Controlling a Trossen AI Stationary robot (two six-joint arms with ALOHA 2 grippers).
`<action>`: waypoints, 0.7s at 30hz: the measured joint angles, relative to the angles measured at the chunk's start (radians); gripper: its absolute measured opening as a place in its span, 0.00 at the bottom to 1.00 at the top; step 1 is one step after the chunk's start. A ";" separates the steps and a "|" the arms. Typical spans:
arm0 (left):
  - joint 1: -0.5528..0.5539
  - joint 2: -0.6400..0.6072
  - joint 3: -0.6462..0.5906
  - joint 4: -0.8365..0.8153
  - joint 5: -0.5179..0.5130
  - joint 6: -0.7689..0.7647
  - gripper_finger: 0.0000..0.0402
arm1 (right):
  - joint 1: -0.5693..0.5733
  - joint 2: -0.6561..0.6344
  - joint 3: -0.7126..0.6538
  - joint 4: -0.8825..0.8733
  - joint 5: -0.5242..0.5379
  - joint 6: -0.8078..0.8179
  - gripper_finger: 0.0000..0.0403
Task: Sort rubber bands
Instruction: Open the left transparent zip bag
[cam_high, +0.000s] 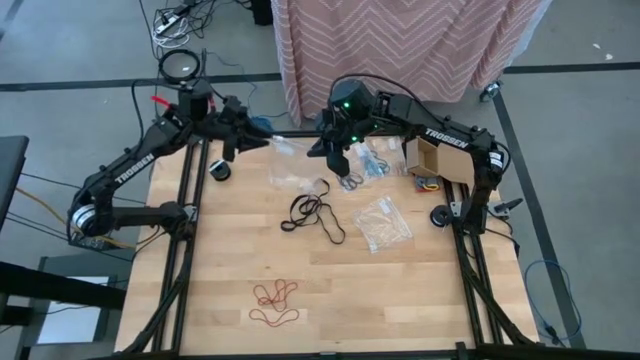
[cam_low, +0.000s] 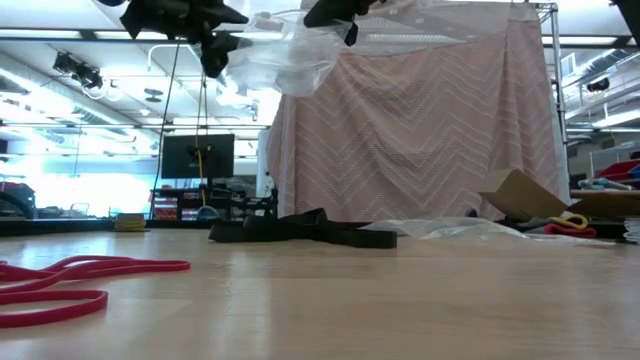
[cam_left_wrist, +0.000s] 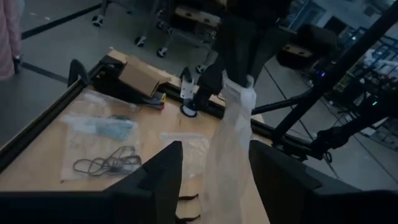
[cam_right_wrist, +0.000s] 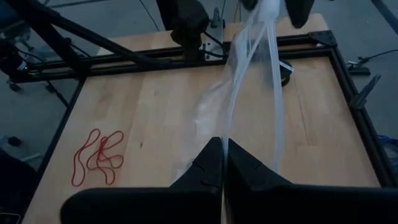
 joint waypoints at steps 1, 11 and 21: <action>0.008 0.000 0.000 0.003 0.010 -0.004 0.49 | 0.000 0.000 0.000 0.000 -0.002 0.000 0.00; 0.009 0.018 0.000 0.025 0.054 -0.047 0.54 | 0.000 0.000 0.000 0.003 -0.005 0.000 0.00; -0.043 0.052 0.000 0.142 0.066 -0.107 0.54 | 0.000 0.000 0.000 0.023 -0.005 0.000 0.00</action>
